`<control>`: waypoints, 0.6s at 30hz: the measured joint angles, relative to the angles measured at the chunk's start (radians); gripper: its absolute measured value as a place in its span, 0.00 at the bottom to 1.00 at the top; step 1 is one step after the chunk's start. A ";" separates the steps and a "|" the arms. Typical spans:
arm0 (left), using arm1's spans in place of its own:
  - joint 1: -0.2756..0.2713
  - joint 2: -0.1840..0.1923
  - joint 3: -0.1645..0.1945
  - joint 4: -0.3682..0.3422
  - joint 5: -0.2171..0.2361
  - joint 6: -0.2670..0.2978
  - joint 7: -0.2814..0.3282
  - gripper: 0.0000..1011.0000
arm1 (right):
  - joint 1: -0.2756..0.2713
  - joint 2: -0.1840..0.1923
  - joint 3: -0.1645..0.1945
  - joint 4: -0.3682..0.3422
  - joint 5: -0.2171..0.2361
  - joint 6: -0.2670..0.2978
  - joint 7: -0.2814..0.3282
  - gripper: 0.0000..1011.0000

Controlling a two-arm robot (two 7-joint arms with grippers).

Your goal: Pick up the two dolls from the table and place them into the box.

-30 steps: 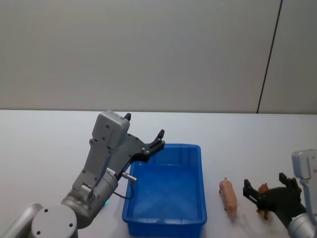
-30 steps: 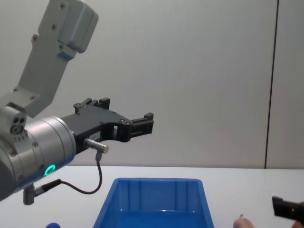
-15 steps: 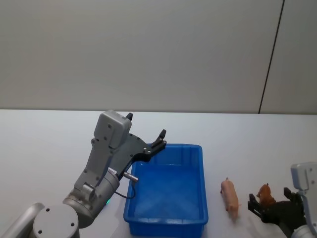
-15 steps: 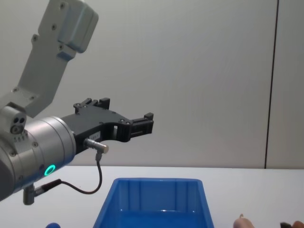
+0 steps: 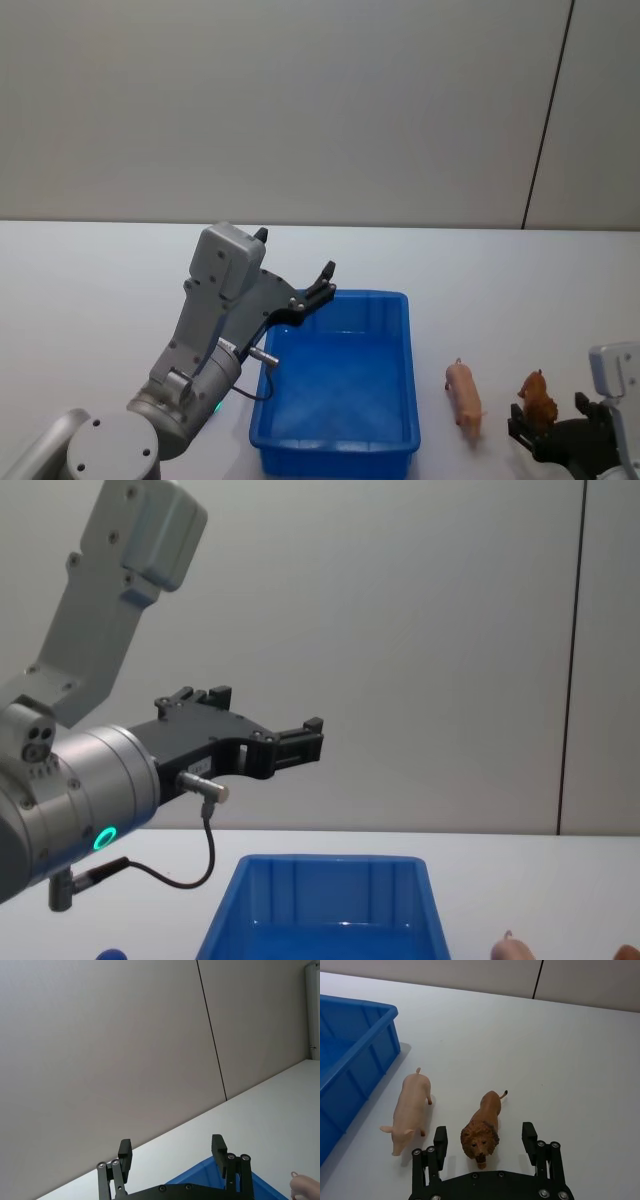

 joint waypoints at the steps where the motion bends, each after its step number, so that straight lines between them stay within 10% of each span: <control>1: 0.000 0.000 0.000 0.000 0.000 0.000 0.000 0.99 | 0.001 0.000 0.000 0.003 -0.001 -0.002 0.002 0.91; 18: 0.000 0.000 0.000 0.000 0.000 0.000 0.000 0.99 | 0.029 -0.018 0.003 0.066 -0.028 -0.078 0.040 0.42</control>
